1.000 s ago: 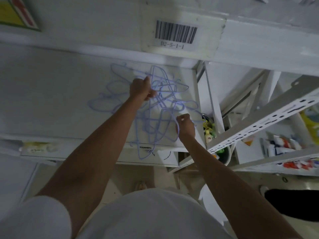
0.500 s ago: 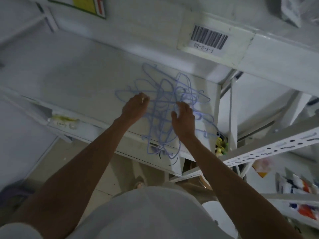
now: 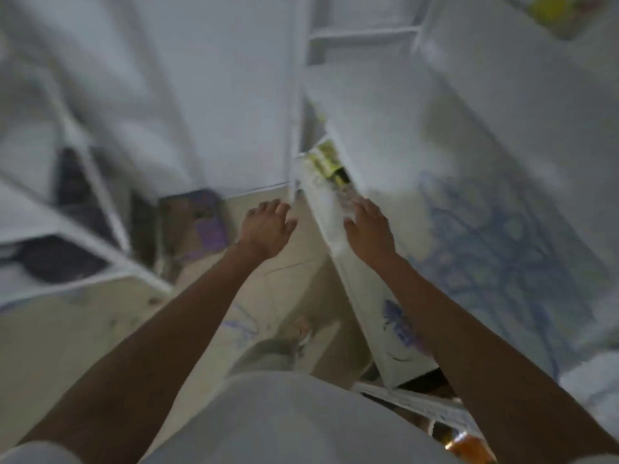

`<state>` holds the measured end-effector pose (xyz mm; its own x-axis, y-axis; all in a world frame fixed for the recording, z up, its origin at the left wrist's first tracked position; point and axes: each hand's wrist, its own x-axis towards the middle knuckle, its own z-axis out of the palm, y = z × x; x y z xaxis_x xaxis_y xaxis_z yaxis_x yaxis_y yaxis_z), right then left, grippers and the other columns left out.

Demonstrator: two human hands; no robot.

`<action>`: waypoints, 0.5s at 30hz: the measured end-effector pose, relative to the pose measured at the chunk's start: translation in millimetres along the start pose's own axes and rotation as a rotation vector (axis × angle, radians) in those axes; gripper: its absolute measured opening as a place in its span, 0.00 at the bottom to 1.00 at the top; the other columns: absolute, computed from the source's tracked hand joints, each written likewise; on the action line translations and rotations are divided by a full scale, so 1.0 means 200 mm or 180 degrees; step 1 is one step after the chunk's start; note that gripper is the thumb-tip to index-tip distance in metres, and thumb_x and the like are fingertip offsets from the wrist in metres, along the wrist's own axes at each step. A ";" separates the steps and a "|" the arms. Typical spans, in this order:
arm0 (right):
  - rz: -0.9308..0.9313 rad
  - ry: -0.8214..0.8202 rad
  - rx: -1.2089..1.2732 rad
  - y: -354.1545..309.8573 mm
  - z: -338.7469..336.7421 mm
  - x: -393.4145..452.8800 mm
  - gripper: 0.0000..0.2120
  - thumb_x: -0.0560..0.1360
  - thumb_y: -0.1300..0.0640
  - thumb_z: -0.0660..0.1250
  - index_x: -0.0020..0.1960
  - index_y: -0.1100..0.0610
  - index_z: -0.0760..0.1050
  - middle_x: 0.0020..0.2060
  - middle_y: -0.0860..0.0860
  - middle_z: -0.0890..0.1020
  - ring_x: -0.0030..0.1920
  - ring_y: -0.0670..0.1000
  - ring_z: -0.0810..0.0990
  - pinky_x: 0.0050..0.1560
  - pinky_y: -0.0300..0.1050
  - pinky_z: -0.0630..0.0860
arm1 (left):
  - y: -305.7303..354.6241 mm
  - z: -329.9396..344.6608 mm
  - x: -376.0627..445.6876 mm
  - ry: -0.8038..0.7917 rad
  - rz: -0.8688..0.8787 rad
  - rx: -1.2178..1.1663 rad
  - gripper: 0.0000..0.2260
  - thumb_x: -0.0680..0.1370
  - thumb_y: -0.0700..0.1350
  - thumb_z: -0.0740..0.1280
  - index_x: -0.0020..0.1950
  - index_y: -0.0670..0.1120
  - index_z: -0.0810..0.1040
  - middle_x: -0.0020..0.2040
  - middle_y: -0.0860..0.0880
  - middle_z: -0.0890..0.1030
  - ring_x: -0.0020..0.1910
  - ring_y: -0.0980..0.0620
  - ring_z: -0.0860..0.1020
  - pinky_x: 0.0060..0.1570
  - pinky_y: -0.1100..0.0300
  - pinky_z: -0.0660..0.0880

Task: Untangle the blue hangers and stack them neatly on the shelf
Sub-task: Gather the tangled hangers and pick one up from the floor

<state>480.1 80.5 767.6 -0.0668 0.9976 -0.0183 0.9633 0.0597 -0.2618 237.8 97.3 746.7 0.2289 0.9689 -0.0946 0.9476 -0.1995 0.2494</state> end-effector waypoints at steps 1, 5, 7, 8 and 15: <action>-0.0207 -0.0138 0.0004 -0.11 0.06 0.01 0.24 0.83 0.54 0.60 0.76 0.63 0.69 0.76 0.60 0.69 0.77 0.59 0.66 0.76 0.52 0.61 | -0.11 0.02 -0.14 -0.0050 -0.0261 -0.0040 0.21 0.82 0.58 0.56 0.70 0.48 0.72 0.72 0.45 0.73 0.68 0.41 0.72 0.64 0.46 0.70; -0.0877 -0.1172 0.0036 -0.62 0.40 -0.03 0.26 0.84 0.51 0.56 0.79 0.61 0.62 0.80 0.57 0.63 0.80 0.56 0.60 0.78 0.51 0.59 | -0.48 0.16 -0.82 -0.0473 -0.1138 -0.0008 0.22 0.83 0.59 0.53 0.71 0.49 0.70 0.74 0.45 0.70 0.71 0.42 0.70 0.66 0.46 0.68; -0.1268 -0.1567 -0.0091 -0.87 0.57 -0.08 0.26 0.84 0.50 0.56 0.79 0.60 0.63 0.80 0.56 0.62 0.79 0.55 0.60 0.77 0.52 0.61 | -0.64 0.23 -1.17 -0.0608 -0.1648 -0.0022 0.23 0.83 0.60 0.52 0.73 0.49 0.69 0.76 0.45 0.68 0.73 0.42 0.68 0.68 0.46 0.67; -0.1397 -0.1744 -0.0096 -0.98 0.64 -0.12 0.25 0.84 0.50 0.56 0.78 0.60 0.64 0.80 0.56 0.62 0.79 0.56 0.61 0.76 0.52 0.63 | -0.71 0.26 -1.33 -0.0695 -0.1909 -0.0075 0.24 0.83 0.60 0.51 0.73 0.49 0.68 0.76 0.45 0.67 0.73 0.42 0.67 0.68 0.46 0.66; -0.1660 -0.2743 -0.0229 -1.46 1.06 -0.26 0.24 0.85 0.50 0.52 0.77 0.60 0.64 0.79 0.55 0.63 0.77 0.56 0.62 0.75 0.56 0.64 | -1.15 0.36 -1.76 -0.1074 -0.2675 -0.0427 0.23 0.84 0.57 0.51 0.74 0.48 0.66 0.75 0.46 0.68 0.72 0.42 0.69 0.68 0.43 0.67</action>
<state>146.2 3.2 640.6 -0.6219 0.4827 -0.6166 0.7717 0.5117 -0.3778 -44.4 -208.5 653.6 -0.4515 0.6890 -0.5669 0.8028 0.5910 0.0790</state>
